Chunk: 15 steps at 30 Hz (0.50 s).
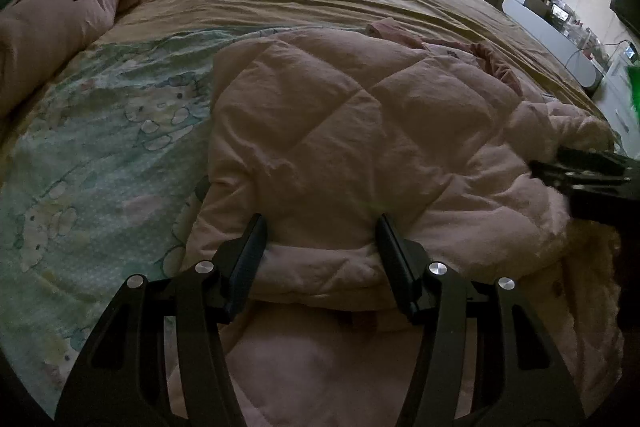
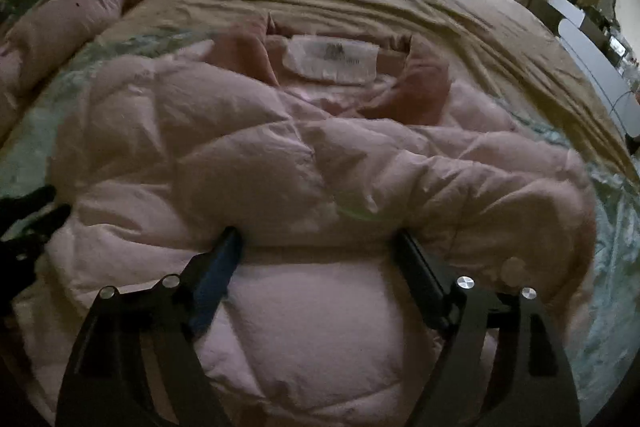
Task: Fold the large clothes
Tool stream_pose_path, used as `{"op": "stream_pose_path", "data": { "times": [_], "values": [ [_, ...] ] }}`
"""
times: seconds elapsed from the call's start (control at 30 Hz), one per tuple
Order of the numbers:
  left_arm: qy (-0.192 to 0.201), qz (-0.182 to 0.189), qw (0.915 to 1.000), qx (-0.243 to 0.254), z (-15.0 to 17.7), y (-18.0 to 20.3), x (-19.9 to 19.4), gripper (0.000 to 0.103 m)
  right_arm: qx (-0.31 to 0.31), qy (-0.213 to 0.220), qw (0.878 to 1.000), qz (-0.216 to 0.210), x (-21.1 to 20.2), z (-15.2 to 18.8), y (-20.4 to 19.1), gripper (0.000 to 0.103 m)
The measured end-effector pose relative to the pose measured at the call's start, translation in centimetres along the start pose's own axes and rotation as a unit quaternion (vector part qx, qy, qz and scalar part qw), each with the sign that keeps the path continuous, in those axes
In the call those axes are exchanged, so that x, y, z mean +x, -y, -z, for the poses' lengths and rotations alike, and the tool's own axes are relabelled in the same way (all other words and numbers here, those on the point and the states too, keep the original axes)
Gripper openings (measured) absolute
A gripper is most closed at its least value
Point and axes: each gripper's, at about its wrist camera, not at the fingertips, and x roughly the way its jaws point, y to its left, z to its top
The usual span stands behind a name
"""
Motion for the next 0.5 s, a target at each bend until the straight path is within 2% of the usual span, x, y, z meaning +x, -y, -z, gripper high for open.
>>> {"op": "stream_pose_path", "data": {
  "times": [0.23,0.3,0.4,0.47,0.5],
  "values": [
    [0.006,-0.006,0.9999,0.006,0.2,0.4,0.0,0.049,0.008,0.011,1.0,0.003,0.5,0.6,0.0,0.079],
    [0.013,0.001,0.9999,0.006,0.2,0.3,-1.2,0.047,0.004,0.026,1.0,-0.006,-1.6,0.8,-0.1,0.076],
    [0.037,0.021,0.9991,0.006,0.6,0.8,-3.8,0.047,0.004,0.079,0.996,-0.031,-5.8,2.4,0.2,0.077],
    [0.042,0.031,0.9986,0.01,0.8,1.6,-4.6,0.049,0.002,0.088,0.996,-0.032,-7.2,3.5,0.1,0.077],
    [0.036,0.039,0.9985,0.012,0.9,2.1,-4.5,0.049,0.006,0.079,0.996,-0.035,-7.4,4.2,0.3,0.077]
  ]
}}
